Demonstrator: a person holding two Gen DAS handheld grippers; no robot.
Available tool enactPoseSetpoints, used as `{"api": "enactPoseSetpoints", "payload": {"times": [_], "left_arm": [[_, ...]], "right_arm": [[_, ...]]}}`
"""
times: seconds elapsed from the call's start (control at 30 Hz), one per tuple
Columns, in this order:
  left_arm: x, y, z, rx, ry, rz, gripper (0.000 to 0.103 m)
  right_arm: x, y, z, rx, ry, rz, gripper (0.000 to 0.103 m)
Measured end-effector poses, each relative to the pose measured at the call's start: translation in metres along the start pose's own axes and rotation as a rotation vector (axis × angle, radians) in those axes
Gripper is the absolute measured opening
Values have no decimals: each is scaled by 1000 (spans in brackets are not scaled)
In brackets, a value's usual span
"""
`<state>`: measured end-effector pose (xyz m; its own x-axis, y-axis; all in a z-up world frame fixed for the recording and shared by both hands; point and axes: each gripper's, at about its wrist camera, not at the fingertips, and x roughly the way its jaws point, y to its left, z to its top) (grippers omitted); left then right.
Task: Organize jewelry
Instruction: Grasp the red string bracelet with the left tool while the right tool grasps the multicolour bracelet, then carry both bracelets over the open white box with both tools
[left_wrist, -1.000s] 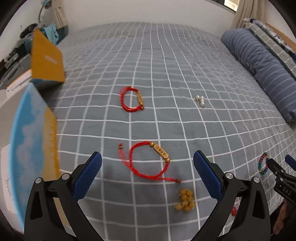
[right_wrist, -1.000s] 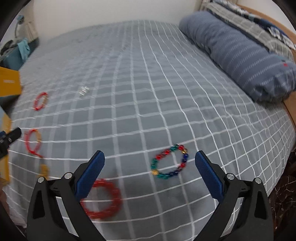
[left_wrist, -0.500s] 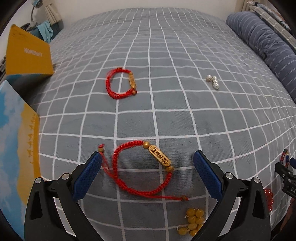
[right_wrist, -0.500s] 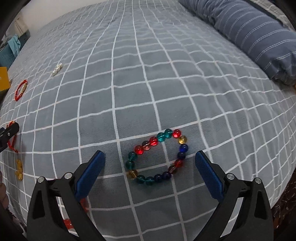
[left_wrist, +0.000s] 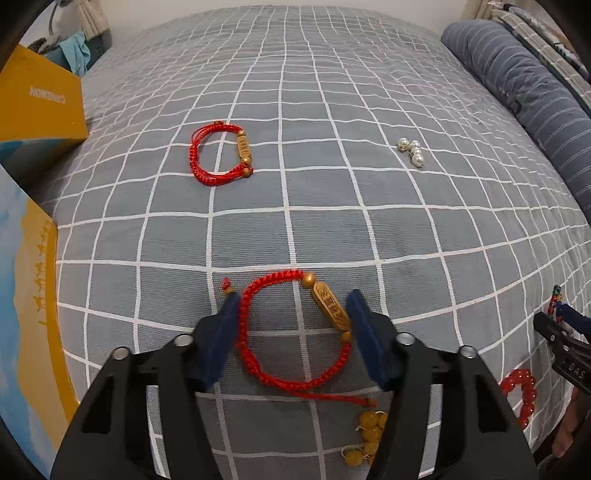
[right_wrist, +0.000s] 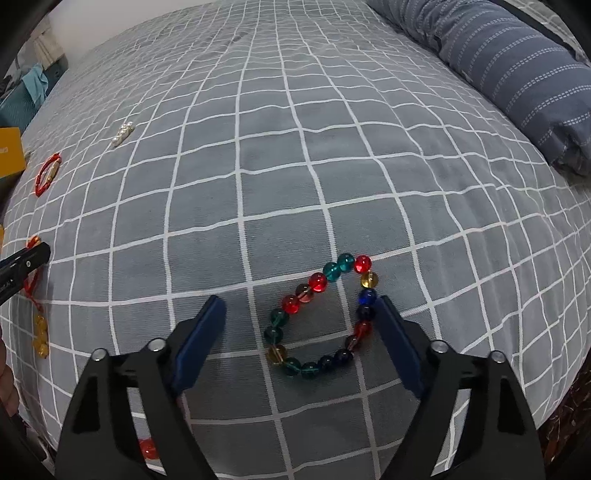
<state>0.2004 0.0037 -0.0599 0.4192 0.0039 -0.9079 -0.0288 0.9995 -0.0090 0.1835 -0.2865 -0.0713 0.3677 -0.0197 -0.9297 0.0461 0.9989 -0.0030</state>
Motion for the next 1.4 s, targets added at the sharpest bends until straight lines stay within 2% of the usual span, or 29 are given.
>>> {"api": "enactPoseSetpoints", "payload": {"times": [0.1, 0.2, 0.27, 0.33, 0.8, 0.83, 1.4], "left_arm": [[0, 2, 1, -2, 0, -6, 44], [-2, 2, 1, -1, 1, -14, 31], [-3, 2, 0, 1, 1, -21, 13], [-4, 1, 0, 4, -5, -25, 11], [-23, -1, -3, 11, -56, -33, 11], [-25, -1, -4, 14, -60, -32, 11], [-56, -6, -8, 41, -115, -47, 11]], "right_arm": [[1, 4, 2, -4, 0, 11, 64], [0, 5, 1, -8, 0, 29, 47], [-2, 4, 0, -11, 0, 39, 27], [-3, 8, 1, -27, -4, 24, 18], [-11, 2, 3, 1, -38, 22, 17], [-13, 3, 3, 3, -41, 20, 10], [-42, 9, 2, 6, -107, 23, 9]]}}
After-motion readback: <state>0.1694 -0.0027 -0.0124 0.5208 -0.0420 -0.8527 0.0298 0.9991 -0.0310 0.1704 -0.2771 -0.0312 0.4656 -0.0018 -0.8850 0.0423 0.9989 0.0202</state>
